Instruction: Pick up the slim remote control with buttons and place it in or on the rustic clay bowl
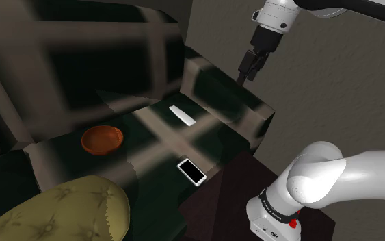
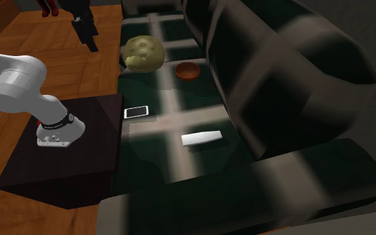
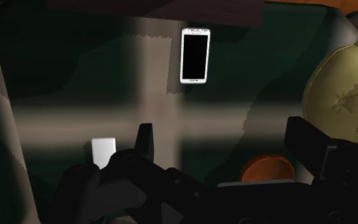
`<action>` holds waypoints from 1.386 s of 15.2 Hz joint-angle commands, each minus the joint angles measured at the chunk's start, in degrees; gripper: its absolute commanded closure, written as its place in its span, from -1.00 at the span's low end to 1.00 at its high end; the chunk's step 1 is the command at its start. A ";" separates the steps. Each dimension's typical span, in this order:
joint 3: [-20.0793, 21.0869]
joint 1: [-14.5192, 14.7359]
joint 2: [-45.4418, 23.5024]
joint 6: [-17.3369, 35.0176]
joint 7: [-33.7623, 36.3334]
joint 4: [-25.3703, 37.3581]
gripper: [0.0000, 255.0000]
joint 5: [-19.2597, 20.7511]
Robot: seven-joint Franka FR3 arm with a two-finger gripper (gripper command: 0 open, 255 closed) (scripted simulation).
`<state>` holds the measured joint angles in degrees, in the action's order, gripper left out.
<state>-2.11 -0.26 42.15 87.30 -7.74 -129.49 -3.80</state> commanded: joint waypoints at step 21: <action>-3.07 -1.61 -32.82 33.78 -4.43 -1.23 -1.00 1.92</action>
<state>-4.93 -1.73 11.34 119.69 -11.83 -131.41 -1.90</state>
